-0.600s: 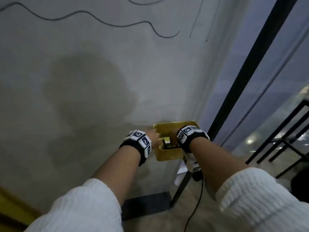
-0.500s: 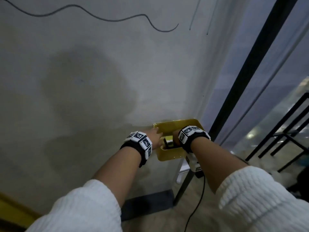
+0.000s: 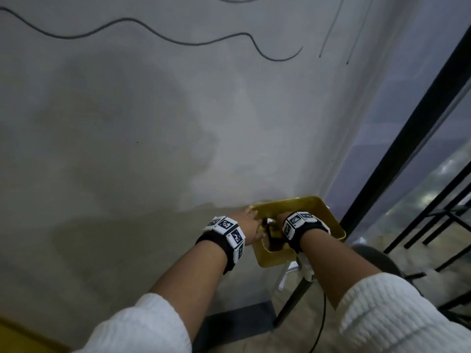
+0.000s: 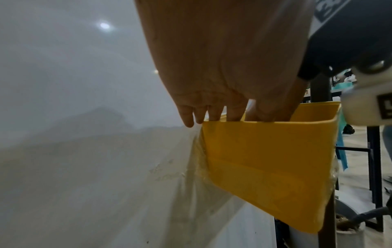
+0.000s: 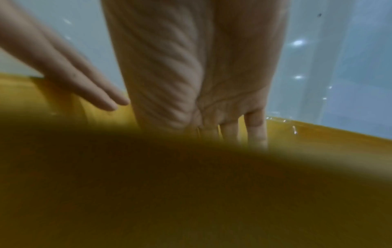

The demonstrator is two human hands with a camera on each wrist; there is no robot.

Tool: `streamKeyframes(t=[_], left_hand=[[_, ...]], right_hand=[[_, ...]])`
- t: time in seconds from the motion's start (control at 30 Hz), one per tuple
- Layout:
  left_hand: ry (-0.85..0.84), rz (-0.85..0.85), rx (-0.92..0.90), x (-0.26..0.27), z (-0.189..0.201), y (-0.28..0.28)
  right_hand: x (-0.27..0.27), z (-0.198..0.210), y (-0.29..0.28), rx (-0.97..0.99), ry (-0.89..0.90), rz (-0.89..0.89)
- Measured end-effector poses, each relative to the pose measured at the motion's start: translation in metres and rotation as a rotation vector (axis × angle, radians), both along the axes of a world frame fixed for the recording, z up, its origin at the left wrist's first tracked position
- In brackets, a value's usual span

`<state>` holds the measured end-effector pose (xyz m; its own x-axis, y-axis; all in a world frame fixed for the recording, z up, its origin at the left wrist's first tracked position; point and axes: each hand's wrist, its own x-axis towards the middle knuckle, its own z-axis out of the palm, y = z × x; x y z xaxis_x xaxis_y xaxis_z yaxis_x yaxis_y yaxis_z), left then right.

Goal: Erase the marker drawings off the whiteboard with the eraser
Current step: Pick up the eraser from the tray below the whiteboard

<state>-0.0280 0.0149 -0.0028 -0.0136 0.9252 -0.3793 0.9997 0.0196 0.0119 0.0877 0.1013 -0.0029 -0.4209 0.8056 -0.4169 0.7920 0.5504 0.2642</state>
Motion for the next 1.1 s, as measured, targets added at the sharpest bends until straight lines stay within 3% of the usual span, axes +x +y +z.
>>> streamKeyframes(t=[0.1,0.33,0.57,0.8,0.9,1.07,1.1], left_hand=[[-0.006,-0.014,0.009,-0.002,-0.001,0.002],[-0.021,-0.008,0.031,-0.004,-0.008,0.004],[-0.026,-0.006,0.066,-0.003,-0.011,0.003],[-0.035,-0.006,0.064,-0.006,-0.017,0.007],[-0.028,-0.008,0.062,-0.006,-0.018,0.008],[-0.032,0.007,0.046,-0.004,-0.016,0.009],[-0.047,0.024,0.031,-0.004,-0.016,0.011]], right_hand=[[-0.012,-0.025,0.015,-0.06,0.059,-0.028],[-0.011,-0.074,0.039,-0.053,-0.043,0.084],[0.004,-0.039,0.024,-0.029,-0.075,0.221],[-0.002,-0.009,0.022,-0.208,-0.106,0.055],[-0.011,-0.024,0.05,-0.259,-0.038,-0.005],[-0.006,-0.025,0.053,-0.107,-0.096,0.074],[-0.007,-0.044,0.071,-0.08,-0.081,0.094]])
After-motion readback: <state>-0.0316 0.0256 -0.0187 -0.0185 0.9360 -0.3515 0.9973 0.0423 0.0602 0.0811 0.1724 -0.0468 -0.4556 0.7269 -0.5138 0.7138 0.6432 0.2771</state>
